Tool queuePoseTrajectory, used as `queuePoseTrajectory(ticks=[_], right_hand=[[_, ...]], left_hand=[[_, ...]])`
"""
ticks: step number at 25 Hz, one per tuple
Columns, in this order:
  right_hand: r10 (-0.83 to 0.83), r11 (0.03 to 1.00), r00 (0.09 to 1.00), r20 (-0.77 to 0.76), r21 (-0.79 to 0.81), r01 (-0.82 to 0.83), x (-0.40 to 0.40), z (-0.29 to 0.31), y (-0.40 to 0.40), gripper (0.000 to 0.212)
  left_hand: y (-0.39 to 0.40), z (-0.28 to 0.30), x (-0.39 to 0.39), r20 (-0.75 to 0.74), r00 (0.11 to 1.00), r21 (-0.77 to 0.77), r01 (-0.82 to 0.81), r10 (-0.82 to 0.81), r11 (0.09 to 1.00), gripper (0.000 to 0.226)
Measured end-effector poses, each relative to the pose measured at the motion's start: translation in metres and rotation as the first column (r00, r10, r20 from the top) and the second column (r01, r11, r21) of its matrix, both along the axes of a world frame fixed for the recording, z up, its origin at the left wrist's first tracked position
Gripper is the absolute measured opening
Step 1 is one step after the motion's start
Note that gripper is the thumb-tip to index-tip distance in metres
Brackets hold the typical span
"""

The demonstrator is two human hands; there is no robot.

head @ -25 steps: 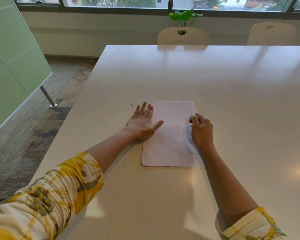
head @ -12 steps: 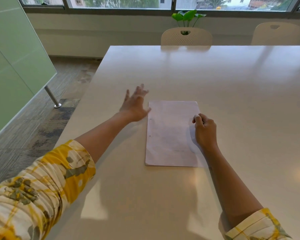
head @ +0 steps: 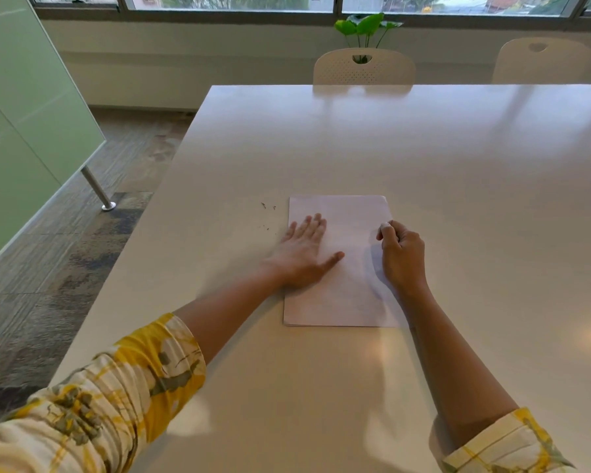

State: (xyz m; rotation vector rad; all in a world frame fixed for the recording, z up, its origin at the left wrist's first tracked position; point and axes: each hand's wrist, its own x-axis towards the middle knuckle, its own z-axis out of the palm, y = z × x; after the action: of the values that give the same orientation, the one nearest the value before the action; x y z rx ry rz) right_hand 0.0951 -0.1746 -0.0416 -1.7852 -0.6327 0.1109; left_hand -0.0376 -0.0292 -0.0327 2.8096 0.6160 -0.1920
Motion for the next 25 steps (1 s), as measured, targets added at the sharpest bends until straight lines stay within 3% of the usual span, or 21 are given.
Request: queuePoseTrajectory(ticks=[3, 5, 8, 11, 17, 21, 25], right_hand=[[0.000, 1.000, 0.999, -0.035, 0.015, 0.000, 0.001, 0.000, 0.000, 0.030], [-0.002, 0.998, 0.995, -0.100, 0.066, 0.008, 0.002, 0.001, 0.000, 0.034], [-0.003, 0.977, 0.969, -0.247, 0.205, 0.056, 0.003, 0.002, 0.000, 0.041], [0.035, 0.949, 0.937, -0.347, 0.306, 0.078, 0.002, 0.004, -0.001, 0.038], [0.017, 0.978, 0.973, -0.231, 0.206, 0.032, 0.001, 0.003, -0.002, 0.039], [-0.008, 0.990, 0.988, -0.153, 0.135, 0.029, 0.000, 0.003, -0.001, 0.039], [0.035, 0.999, 0.997, -0.066, 0.041, -0.033, 0.000, 0.002, -0.002, 0.034]], left_hand=[[0.026, 0.008, -0.008, -0.067, 0.973, 0.107, -0.214, 0.221, 0.971, 0.091], [0.025, 0.013, -0.004, -0.023, 0.971, 0.166, -0.233, 0.240, 0.958, 0.089], [-0.013, 0.011, 0.020, 0.115, 0.991, 0.060, 0.067, -0.074, 0.996, 0.072], [-0.060, -0.001, 0.042, 0.178, 0.944, -0.080, 0.295, -0.277, 0.952, 0.063], [-0.042, -0.003, 0.071, 0.132, 0.964, -0.157, 0.250, -0.231, 0.955, 0.058], [0.009, -0.006, 0.061, 0.089, 0.991, -0.031, 0.108, -0.104, 0.994, 0.069], [0.056, 0.003, 0.041, 0.016, 1.000, -0.008, -0.006, 0.006, 1.000, 0.080]])
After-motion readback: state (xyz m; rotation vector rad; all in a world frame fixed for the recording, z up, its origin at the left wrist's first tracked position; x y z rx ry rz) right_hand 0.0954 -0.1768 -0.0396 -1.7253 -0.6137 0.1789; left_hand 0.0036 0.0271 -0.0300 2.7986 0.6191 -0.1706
